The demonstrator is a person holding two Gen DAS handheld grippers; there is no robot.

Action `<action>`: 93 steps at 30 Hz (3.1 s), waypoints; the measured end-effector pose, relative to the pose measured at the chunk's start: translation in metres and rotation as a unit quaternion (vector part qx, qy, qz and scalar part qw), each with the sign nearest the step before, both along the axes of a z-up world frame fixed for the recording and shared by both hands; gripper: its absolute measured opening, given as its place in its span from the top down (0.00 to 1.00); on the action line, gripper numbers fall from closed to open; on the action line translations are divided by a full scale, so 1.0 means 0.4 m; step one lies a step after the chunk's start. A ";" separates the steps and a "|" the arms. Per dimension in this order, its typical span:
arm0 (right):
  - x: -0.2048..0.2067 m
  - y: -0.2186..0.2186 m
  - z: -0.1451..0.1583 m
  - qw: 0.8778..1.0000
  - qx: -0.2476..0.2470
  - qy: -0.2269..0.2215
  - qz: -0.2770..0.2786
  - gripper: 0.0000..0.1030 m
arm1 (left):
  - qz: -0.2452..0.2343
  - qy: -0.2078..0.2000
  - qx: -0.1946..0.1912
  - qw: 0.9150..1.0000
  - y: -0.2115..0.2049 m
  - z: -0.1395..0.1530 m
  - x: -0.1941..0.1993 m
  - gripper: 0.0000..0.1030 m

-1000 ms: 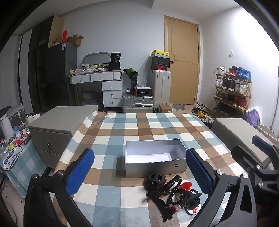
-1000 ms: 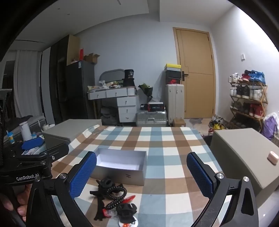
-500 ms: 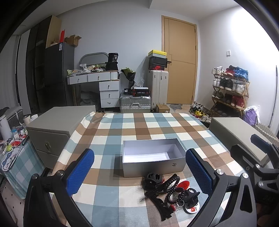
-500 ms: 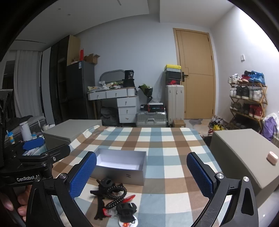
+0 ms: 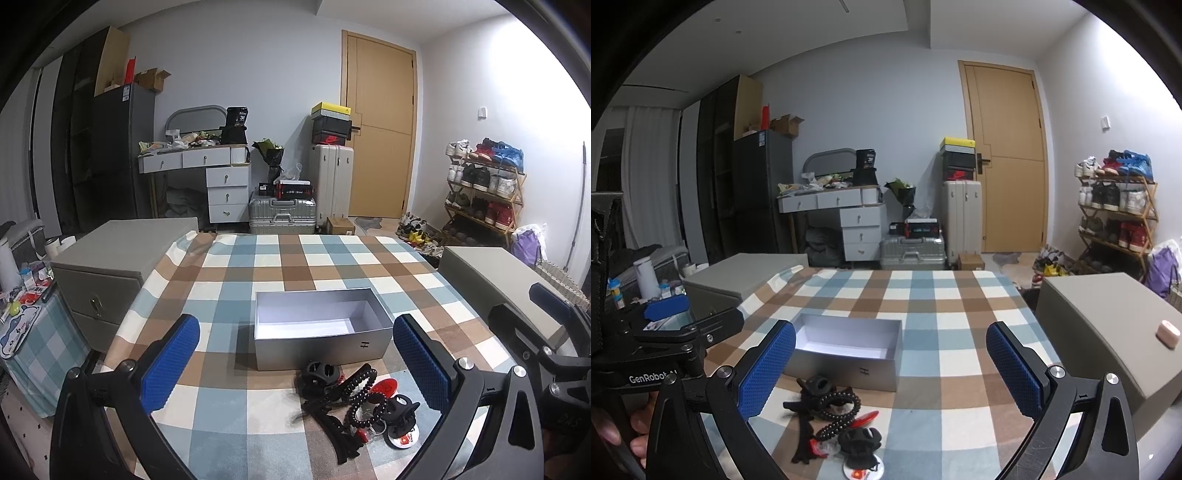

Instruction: Organize jewelry

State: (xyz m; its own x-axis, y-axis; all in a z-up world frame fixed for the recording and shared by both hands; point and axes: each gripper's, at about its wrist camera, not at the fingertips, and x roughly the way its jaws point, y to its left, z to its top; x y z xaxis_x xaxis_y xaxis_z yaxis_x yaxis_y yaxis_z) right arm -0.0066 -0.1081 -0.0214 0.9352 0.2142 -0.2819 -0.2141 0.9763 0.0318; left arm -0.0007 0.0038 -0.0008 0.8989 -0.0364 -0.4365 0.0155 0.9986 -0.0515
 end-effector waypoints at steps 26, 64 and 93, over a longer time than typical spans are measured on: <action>-0.002 0.002 -0.004 1.000 -0.001 -0.003 0.003 0.00 | 0.001 0.001 -0.003 1.000 0.008 -0.008 -0.003 0.01; 0.077 -0.019 -0.241 0.981 0.044 0.154 0.114 0.00 | 0.004 0.070 -0.007 0.998 0.043 -0.126 0.041 0.01; 0.111 -0.032 -0.323 0.957 0.103 0.215 0.163 0.71 | -0.062 0.110 -0.032 0.991 0.029 -0.175 0.046 0.01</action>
